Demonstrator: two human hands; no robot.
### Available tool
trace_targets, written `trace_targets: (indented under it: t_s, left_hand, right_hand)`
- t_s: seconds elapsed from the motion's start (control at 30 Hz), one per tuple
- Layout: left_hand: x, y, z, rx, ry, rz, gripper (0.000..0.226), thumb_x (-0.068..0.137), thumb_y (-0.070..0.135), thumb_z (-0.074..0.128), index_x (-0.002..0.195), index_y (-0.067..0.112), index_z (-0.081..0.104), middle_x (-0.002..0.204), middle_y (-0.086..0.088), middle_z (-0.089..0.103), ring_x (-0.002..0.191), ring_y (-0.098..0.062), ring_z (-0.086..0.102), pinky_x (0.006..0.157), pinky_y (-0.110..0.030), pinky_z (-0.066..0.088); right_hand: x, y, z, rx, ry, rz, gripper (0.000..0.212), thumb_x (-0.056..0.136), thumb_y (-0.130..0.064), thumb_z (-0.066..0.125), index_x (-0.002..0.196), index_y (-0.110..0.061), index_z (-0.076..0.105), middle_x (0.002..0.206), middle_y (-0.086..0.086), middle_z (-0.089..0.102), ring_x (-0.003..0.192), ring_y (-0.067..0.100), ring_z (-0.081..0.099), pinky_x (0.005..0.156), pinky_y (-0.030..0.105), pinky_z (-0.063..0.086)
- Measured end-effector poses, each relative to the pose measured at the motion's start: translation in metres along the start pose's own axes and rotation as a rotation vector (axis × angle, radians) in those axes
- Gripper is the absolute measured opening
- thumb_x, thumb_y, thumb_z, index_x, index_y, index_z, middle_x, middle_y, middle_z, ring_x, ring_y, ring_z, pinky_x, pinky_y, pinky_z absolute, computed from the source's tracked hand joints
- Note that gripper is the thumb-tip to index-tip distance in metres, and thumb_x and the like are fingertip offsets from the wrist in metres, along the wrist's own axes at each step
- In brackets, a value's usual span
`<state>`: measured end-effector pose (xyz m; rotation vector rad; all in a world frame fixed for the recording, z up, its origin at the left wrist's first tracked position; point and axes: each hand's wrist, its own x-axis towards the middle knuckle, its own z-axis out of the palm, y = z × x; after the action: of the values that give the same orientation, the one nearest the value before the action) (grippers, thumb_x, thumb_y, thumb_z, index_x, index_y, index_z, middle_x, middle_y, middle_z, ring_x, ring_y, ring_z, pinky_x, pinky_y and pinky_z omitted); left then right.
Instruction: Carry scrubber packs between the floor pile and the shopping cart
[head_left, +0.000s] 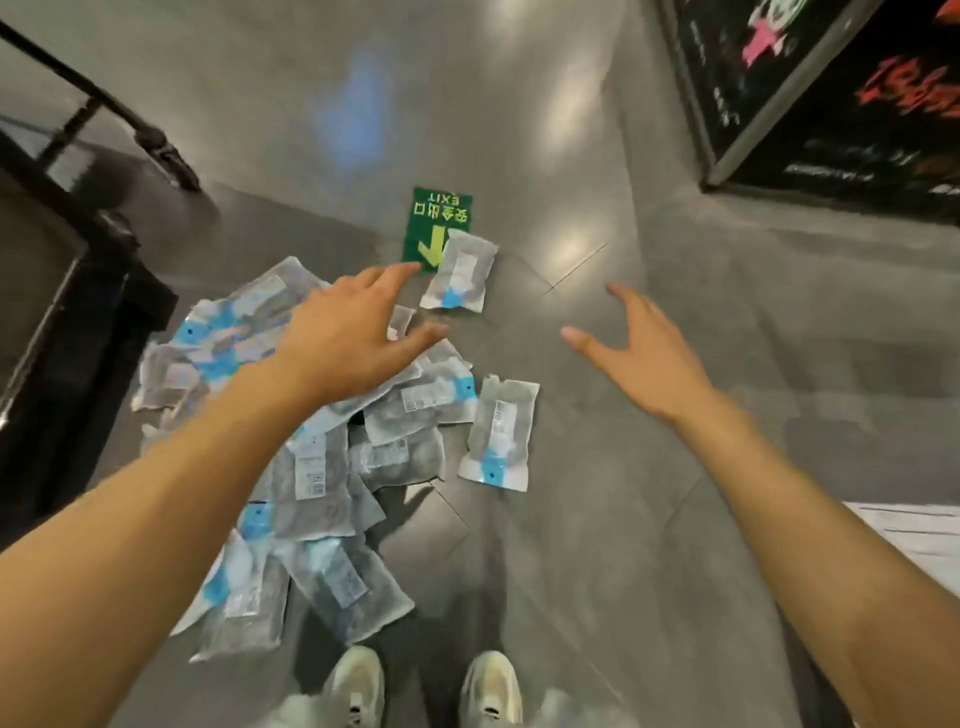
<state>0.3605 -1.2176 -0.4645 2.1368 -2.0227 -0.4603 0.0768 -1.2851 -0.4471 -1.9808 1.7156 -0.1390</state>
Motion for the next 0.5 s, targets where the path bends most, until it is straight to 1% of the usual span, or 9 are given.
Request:
trace_targets:
  t_s: [0.1, 0.17, 0.27, 0.3, 0.37, 0.43, 0.5]
  left_hand:
    - [0.025, -0.043, 0.135, -0.023, -0.015, 0.0, 0.098, 0.08, 0.083, 0.032, 0.154, 0.02, 0.038, 0.145, -0.014, 0.057, 0.129, -0.037, 0.057, 0.1, -0.048, 0.048]
    - [0.037, -0.07, 0.216, -0.017, -0.027, 0.018, 0.095, 0.081, 0.08, 0.037, 0.153, 0.018, 0.041, 0.144, -0.015, 0.058, 0.128, -0.038, 0.057, 0.1, -0.046, 0.047]
    - [0.05, -0.108, 0.307, -0.006, -0.059, 0.048, 0.099, 0.077, 0.085, 0.035, 0.153, 0.021, 0.04, 0.145, -0.014, 0.058, 0.13, -0.038, 0.056, 0.105, -0.049, 0.048]
    - [0.052, -0.119, 0.33, 0.004, -0.064, 0.061, 0.1, 0.075, 0.085, 0.034, 0.152, 0.021, 0.041, 0.144, -0.013, 0.058, 0.13, -0.037, 0.057, 0.105, -0.051, 0.047]
    - [0.054, -0.137, 0.361, 0.036, -0.054, 0.056, 0.094, 0.077, 0.082, 0.038, 0.151, 0.024, 0.042, 0.144, -0.009, 0.059, 0.13, -0.035, 0.056, 0.105, -0.052, 0.047]
    - [0.056, -0.146, 0.375, 0.029, -0.018, 0.056, 0.086, 0.08, 0.076, 0.044, 0.149, 0.025, 0.044, 0.143, -0.008, 0.06, 0.13, -0.034, 0.057, 0.105, -0.051, 0.048]
    - [0.05, -0.148, 0.375, 0.023, -0.013, 0.101, 0.082, 0.082, 0.075, 0.044, 0.145, 0.022, 0.049, 0.135, -0.01, 0.063, 0.124, -0.036, 0.06, 0.1, -0.049, 0.05]
  right_hand:
    - [0.043, 0.062, 0.122, 0.039, 0.007, 0.004, 0.088, 0.09, -0.066, 0.06, 0.159, -0.023, 0.028, 0.166, 0.002, 0.031, 0.152, 0.024, 0.029, 0.121, 0.048, 0.028]
    - [0.067, 0.105, 0.198, 0.043, 0.002, -0.003, 0.089, 0.089, -0.066, 0.061, 0.159, -0.023, 0.027, 0.165, 0.003, 0.032, 0.151, 0.026, 0.031, 0.121, 0.048, 0.029]
    - [0.094, 0.157, 0.286, 0.019, -0.007, -0.011, 0.09, 0.089, -0.066, 0.061, 0.16, -0.023, 0.026, 0.165, 0.004, 0.032, 0.151, 0.026, 0.031, 0.12, 0.046, 0.029]
    - [0.101, 0.172, 0.309, -0.001, -0.007, -0.017, 0.09, 0.089, -0.067, 0.061, 0.16, -0.024, 0.026, 0.165, 0.004, 0.032, 0.151, 0.026, 0.032, 0.12, 0.047, 0.03]
    - [0.108, 0.193, 0.342, -0.036, -0.001, -0.039, 0.09, 0.089, -0.067, 0.061, 0.159, -0.024, 0.027, 0.165, 0.004, 0.033, 0.151, 0.027, 0.032, 0.12, 0.049, 0.031]
    - [0.111, 0.204, 0.362, -0.061, -0.008, -0.043, 0.087, 0.09, -0.065, 0.062, 0.159, -0.023, 0.028, 0.164, 0.005, 0.034, 0.15, 0.027, 0.033, 0.118, 0.05, 0.033]
    - [0.105, 0.211, 0.367, -0.083, -0.04, -0.037, 0.086, 0.089, -0.066, 0.061, 0.158, -0.024, 0.03, 0.163, 0.003, 0.036, 0.149, 0.027, 0.035, 0.118, 0.051, 0.034]
